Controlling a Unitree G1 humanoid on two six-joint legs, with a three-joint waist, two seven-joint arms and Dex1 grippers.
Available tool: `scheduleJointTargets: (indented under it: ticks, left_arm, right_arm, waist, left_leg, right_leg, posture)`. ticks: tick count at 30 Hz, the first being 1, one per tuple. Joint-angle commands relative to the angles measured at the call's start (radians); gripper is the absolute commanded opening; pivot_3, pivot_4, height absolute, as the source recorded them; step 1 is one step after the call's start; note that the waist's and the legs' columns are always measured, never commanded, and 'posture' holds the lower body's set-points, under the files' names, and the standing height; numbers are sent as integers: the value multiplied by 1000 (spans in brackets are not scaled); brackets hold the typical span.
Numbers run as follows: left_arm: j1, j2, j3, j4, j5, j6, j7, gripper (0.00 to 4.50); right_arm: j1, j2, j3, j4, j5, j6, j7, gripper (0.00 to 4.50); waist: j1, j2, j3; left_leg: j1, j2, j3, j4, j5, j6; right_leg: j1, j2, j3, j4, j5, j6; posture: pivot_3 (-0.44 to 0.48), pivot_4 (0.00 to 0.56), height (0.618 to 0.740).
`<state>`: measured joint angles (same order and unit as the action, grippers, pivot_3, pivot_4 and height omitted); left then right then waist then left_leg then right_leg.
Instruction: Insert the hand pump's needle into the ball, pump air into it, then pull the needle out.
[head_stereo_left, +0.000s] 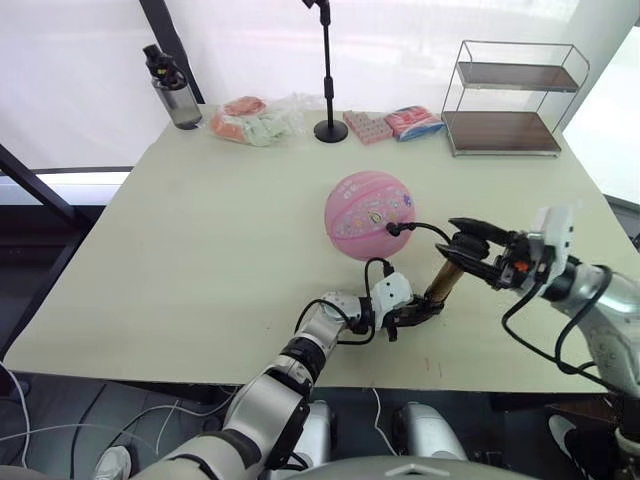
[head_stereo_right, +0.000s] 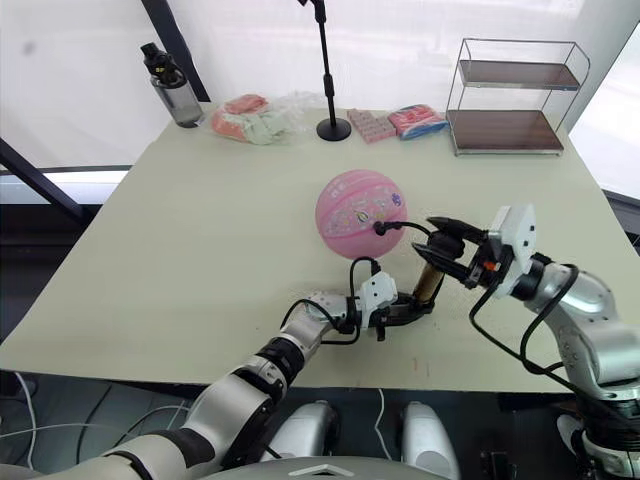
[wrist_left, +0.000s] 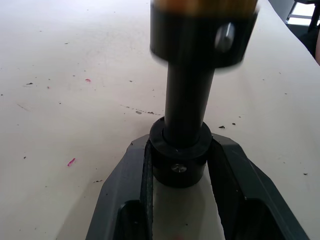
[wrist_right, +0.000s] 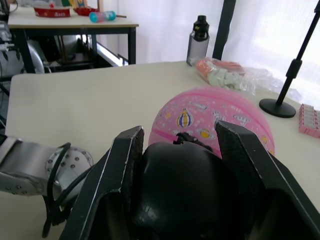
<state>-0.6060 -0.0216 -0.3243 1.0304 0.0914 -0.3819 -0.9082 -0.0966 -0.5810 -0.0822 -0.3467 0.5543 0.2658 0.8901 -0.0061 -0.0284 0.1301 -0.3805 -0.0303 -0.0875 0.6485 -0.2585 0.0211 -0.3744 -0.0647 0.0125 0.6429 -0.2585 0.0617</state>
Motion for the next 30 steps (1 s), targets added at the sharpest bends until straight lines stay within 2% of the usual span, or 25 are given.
scheduleJointTargets:
  ticks: [1, 6, 14, 25, 30]
  left_arm:
    - [39, 29, -10, 62, 36, 51, 7, 1092]
    - [39, 32, -7, 61, 37, 51, 7, 1092]
    - [37, 27, -8, 67, 40, 49, 8, 1092]
    - [32, 20, -8, 77, 42, 45, 12, 1092]
    - [29, 19, -8, 80, 42, 44, 14, 1092]
  right_arm:
    - [77, 28, 115, 62, -29, 20, 49, 1871]
    - [78, 38, 97, 47, -18, 32, 42, 1871]
    - [24, -20, -12, -56, 103, 128, 30, 1871]
    - [-156, -146, -246, -100, 343, 314, -33, 1871]
    - [-226, -209, -279, -87, 374, 349, -34, 1871]
  waist:
    - [0, 1, -1]
    - [0, 2, -2]
    - [3, 4, -1]
    - [15, 10, 11]
    - [15, 11, 13]
  left_leg:
    - [0, 0, 0, 0, 0, 0]
    - [0, 0, 0, 0, 0, 0]
    - [-1, 0, 0, 0, 0, 0]
    - [-3, -1, 0, 0, 0, 0]
    - [-4, 0, 1, 1, 0, 0]
  right_leg:
    - [0, 0, 0, 0, 0, 0]
    - [0, 0, 0, 0, 0, 0]
    - [-1, 0, 0, -1, 0, 0]
    - [-2, -1, 0, -1, 0, 0]
    - [-2, -1, 0, -1, 0, 0]
  posture:
    - [0, 150, 740]
    - [0, 150, 740]
    - [0, 150, 740]
    - [0, 150, 740]
    - [0, 150, 740]
